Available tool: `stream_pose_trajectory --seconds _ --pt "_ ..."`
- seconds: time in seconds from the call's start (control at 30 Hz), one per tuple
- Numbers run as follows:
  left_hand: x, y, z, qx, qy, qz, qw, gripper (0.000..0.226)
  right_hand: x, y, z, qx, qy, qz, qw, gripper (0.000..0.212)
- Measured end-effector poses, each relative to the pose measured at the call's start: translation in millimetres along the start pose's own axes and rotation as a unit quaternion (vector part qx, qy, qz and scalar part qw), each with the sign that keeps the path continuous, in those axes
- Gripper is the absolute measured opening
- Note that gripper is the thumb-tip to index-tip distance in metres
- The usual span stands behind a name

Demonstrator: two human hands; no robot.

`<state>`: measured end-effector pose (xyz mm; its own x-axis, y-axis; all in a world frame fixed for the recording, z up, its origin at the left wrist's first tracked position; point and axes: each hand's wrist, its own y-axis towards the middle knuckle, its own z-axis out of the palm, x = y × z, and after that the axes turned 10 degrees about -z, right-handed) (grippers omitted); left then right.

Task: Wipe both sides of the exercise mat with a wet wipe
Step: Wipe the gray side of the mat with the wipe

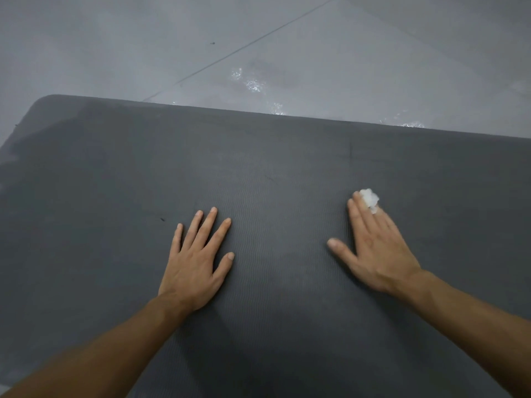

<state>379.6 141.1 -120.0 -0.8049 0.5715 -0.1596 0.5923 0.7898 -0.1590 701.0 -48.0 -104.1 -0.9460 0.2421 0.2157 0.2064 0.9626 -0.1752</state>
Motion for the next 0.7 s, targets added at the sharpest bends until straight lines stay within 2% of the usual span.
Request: stream_pose_trajectory --seconds 0.17,0.3,0.37,0.5,0.6,0.7 --pt "-20.7 -1.1 6.0 -0.019 -0.001 -0.03 0.999 0.067 53.2 -66.8 19.9 0.015 0.007 -0.126 0.992 0.095" --pt "-29.5 -0.9 7.6 -0.029 -0.008 -0.032 0.999 0.066 58.8 -82.8 24.7 0.026 -0.013 -0.166 0.986 0.086" --pt "-34.4 -0.5 7.5 -0.032 -0.015 -0.036 0.999 0.065 39.6 -72.3 21.6 0.023 -0.037 -0.139 0.989 0.082" --pt "-48.6 0.7 9.0 -0.03 -0.013 -0.028 0.999 0.064 -14.7 -38.5 11.1 0.0 -0.051 0.01 0.999 0.08" --pt "-58.1 0.0 13.0 -0.022 0.013 -0.013 1.0 0.064 -49.1 -30.6 1.7 -0.001 -0.031 0.11 0.993 0.088" --pt "-57.1 0.7 14.8 -0.016 0.016 -0.009 1.0 0.065 -55.2 -34.5 -3.0 0.0 -0.021 0.122 0.992 0.095"
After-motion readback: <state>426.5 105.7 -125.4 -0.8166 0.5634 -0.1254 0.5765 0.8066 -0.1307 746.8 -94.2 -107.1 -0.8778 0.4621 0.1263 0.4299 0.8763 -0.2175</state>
